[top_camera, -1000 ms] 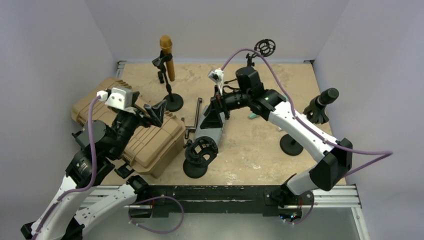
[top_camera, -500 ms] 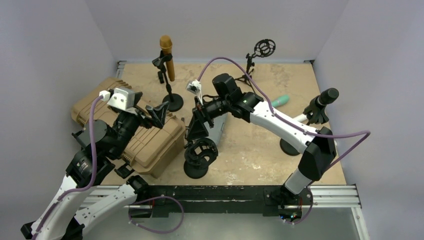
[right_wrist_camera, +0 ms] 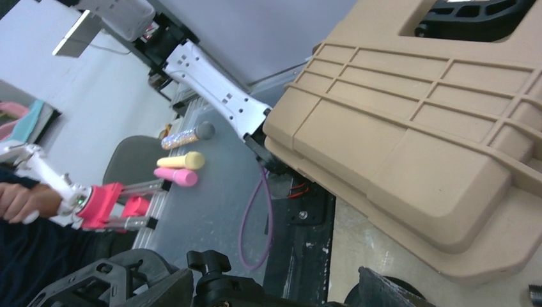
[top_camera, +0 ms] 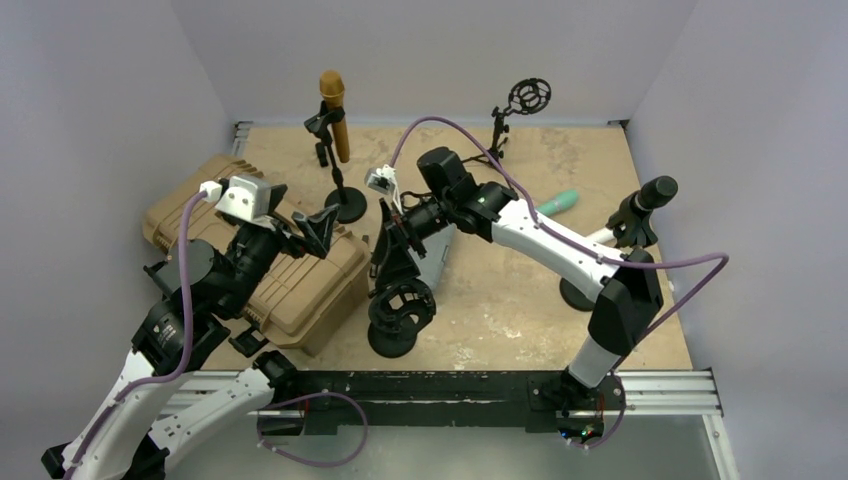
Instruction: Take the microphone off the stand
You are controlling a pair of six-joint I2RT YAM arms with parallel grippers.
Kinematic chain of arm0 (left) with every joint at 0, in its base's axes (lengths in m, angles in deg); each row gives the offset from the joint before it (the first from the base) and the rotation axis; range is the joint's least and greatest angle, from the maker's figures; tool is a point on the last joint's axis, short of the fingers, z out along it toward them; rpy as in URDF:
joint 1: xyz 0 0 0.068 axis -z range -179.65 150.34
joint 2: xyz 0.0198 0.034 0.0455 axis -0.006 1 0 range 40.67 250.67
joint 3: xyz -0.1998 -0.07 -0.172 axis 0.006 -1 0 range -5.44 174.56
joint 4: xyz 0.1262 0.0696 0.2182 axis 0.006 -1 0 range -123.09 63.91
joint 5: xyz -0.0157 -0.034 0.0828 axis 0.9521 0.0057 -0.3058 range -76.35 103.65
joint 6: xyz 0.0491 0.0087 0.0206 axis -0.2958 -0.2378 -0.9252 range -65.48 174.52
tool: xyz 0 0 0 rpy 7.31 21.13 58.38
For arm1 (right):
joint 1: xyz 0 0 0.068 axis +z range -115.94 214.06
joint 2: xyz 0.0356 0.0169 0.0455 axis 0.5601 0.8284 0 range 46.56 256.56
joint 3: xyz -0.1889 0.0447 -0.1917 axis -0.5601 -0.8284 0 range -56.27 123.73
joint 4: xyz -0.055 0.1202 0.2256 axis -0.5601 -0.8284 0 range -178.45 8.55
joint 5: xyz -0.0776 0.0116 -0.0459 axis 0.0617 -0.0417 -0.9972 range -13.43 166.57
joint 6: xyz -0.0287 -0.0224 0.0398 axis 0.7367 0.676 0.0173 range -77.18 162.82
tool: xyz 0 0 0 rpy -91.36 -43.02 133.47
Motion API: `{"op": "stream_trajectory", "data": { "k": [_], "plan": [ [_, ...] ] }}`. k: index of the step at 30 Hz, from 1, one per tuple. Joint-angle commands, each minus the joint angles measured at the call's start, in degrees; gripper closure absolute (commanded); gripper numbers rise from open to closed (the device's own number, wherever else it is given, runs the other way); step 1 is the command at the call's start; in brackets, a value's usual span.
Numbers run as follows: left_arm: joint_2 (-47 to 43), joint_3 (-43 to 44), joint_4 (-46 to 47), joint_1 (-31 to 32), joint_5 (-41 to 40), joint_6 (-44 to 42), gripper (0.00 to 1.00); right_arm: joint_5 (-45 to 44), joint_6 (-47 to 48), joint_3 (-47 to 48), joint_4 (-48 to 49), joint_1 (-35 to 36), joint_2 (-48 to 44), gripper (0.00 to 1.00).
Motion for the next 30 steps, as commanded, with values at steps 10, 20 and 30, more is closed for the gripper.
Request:
{"op": "stream_trajectory", "data": {
  "k": [10,20,30],
  "plan": [
    [0.3,0.8,1.0,-0.1,1.2,0.7,0.0,4.2,7.6,5.0,-6.1,0.3,2.7,0.04],
    [0.1,0.6,1.1,-0.1,0.8,0.7,0.0,-1.6,12.7,2.8,-8.6,0.3,6.8,0.05],
    [0.0,0.5,1.1,-0.1,0.5,0.6,0.0,-4.8,13.6,-1.6,-5.2,0.2,11.6,0.06]
  ]
}}
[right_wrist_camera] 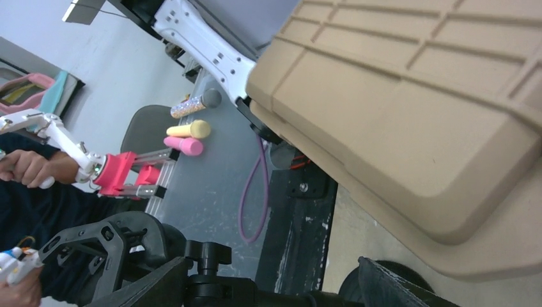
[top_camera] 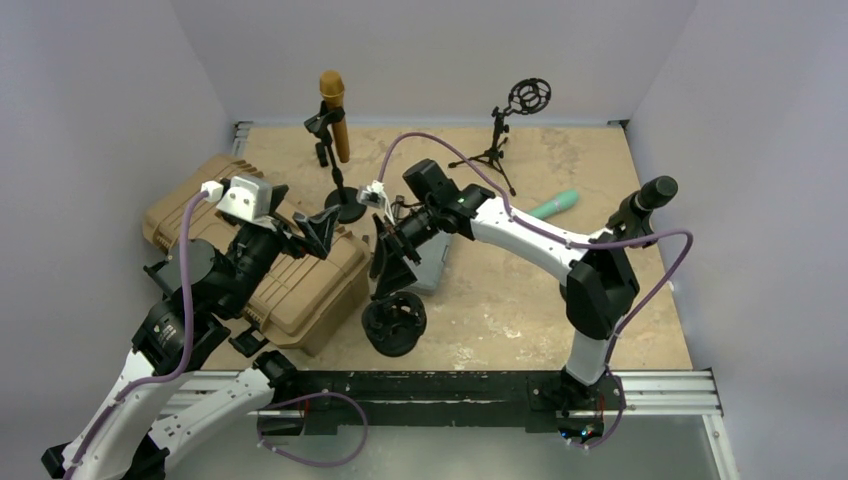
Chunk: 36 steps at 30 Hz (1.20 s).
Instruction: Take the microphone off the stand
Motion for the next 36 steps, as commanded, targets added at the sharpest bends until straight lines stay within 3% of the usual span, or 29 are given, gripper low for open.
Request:
{"op": "stream_trajectory", "data": {
  "k": [1,9,19,25,32,36],
  "plan": [
    [-0.1,0.5,1.3,-0.1,0.1,0.6,0.0,-9.0,5.2,-5.1,1.0,0.2,4.1,0.06],
    [0.0,0.4,1.3,-0.1,-0.1,0.6,0.0,-9.8,4.8,-8.3,4.7,0.1,6.2,0.05],
    [-0.1,-0.6,2.3,-0.2,-5.2,-0.6,0.0,-13.2,-1.0,-8.7,10.1,0.0,0.6,0.03],
    [1.5,0.8,2.2,-0.1,-11.1,-0.8,0.0,-23.6,-13.2,-3.1,15.7,-0.1,-5.1,0.01],
    [11.2,12.2,-6.0,-0.2,-16.6,2.4,0.0,-32.7,-20.2,0.7,19.1,-0.8,-7.6,0.01],
    [16.8,17.7,-9.2,-1.8,-15.7,6.2,0.0,-41.2,-22.5,-0.5,19.9,-0.9,-10.0,0.01]
  ]
}}
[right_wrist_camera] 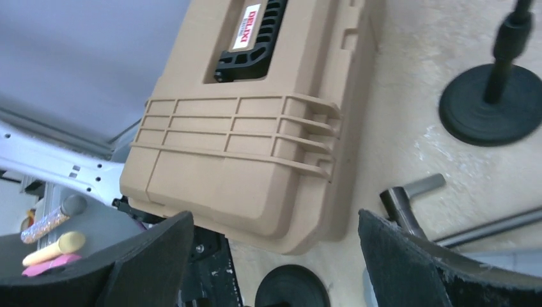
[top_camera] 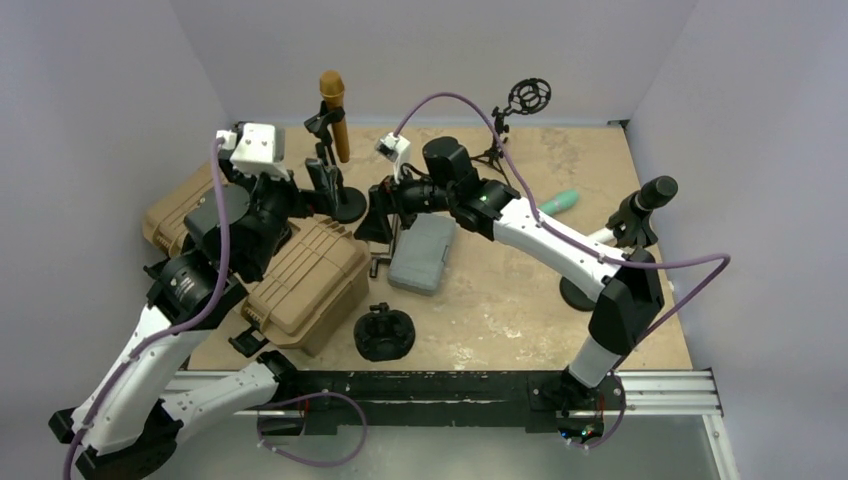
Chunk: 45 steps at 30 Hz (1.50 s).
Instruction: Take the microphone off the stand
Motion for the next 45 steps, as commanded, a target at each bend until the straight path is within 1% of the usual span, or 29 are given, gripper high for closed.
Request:
{"op": "stream_trajectory", "data": {
  "k": [1,3,7,9,11,14,18,22,25,28,30,32,34,38,39,42,45],
  "plan": [
    [5.4,6.9,-4.2,-2.6,0.1,5.0,0.0,-11.2,-4.4,0.3,3.2,-0.4,-4.4,0.01],
    [8.4,9.5,-5.5,-6.1,3.5,7.0,0.0,-12.2,-4.7,-1.3,3.5,-0.7,-6.1,0.01],
    [14.1,12.2,-5.2,-19.4,19.6,12.2,0.0,-13.1,-4.0,-5.0,2.9,-1.8,-10.1,0.02],
    [17.2,12.4,-2.8,-25.8,28.3,14.3,0.0,-12.9,-3.7,-7.4,2.8,-3.1,-12.3,0.02],
    [20.5,12.1,1.7,-32.3,38.1,16.5,0.0,-11.8,-3.9,-9.5,3.0,-4.5,-14.5,0.01],
    [25.4,11.9,7.5,-37.0,45.0,18.0,0.01,-10.8,-3.8,-11.7,3.0,-6.1,-16.4,0.01],
    [29.4,12.3,12.3,-38.5,46.3,16.7,0.01,-9.8,-3.8,-13.0,3.8,-7.4,-16.6,0.01],
    [33.5,14.7,9.7,-38.9,44.3,14.8,0.03,-11.5,-3.2,-10.8,6.6,-7.4,-13.9,0.01],
    [33.7,11.7,12.3,-40.1,45.5,16.3,0.04,-14.2,-3.9,-8.0,13.1,-7.5,-10.2,0.01],
    [31.8,8.8,12.6,-40.6,43.9,18.8,0.03,-18.3,-4.3,-5.0,22.4,-7.5,-5.6,0.01],
    [29.1,5.8,13.3,-40.7,43.2,20.7,0.02,-22.3,-3.9,-0.7,25.1,-7.4,-1.4,0.01],
    [26.5,4.2,11.6,-40.7,42.2,22.9,0.0,-23.6,-4.7,4.7,27.4,-7.5,3.0,0.01],
    [25.5,5.4,6.7,-40.7,41.2,24.5,0.0,-25.1,-5.8,9.9,29.7,-7.4,7.4,0.02],
    [24.0,7.8,-0.4,-40.7,39.3,23.1,0.0,-26.3,-9.1,18.9,34.1,-7.0,15.0,0.02],
    [23.4,7.6,-0.8,-42.0,38.5,23.2,0.0,-26.8,-8.8,21.1,34.4,-6.7,16.8,0.02],
    [21.4,6.7,-1.1,-42.6,37.3,23.6,0.0,-27.3,-5.6,27.4,34.5,-5.2,21.9,0.02],
    [21.7,6.8,-0.7,-42.7,39.0,22.8,0.0,-28.0,-3.0,34.4,33.3,-4.0,26.3,0.02]
  ]
}}
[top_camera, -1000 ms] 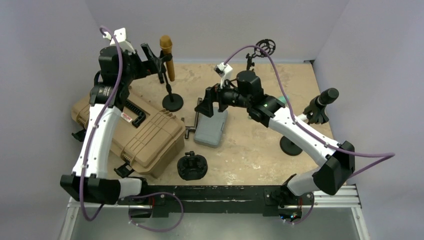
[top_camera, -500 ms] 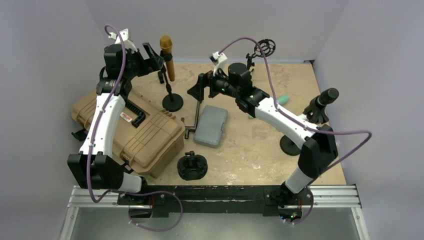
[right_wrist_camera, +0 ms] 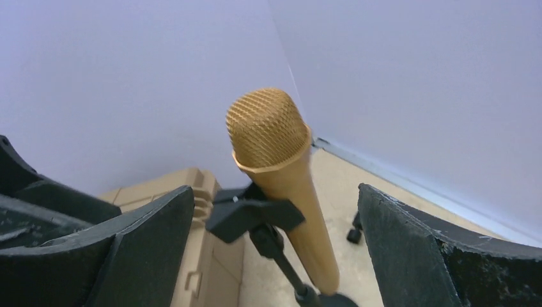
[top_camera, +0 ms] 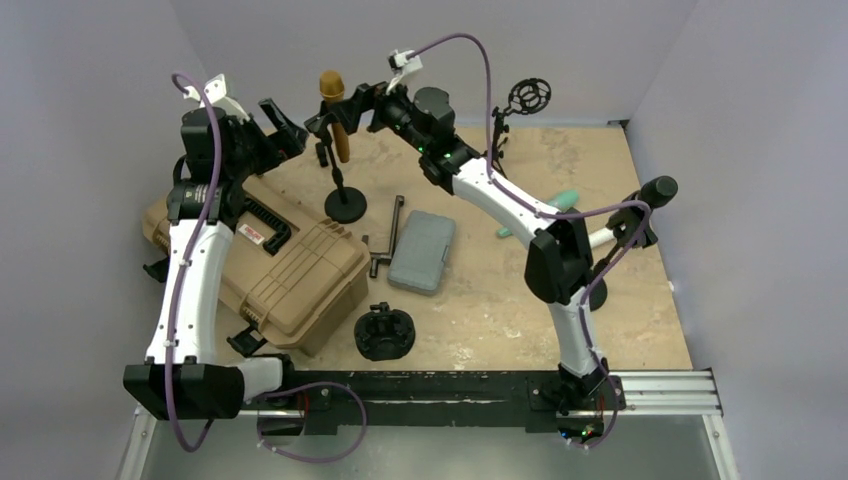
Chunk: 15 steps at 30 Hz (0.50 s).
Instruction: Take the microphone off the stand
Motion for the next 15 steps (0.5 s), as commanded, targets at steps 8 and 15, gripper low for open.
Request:
{"op": "stream_trajectory", "data": {
  "k": [8,15],
  "plan": [
    [-0.3,0.5,0.6,-0.9,3.7,0.3,0.0,-8.0,7.1,18.5,2.4,3.7,10.9,0.04],
    [-1.3,-0.2,0.6,-0.9,2.7,-1.7,0.0,-10.7,10.9,25.5,1.2,4.3,16.5,0.13]
  ]
}}
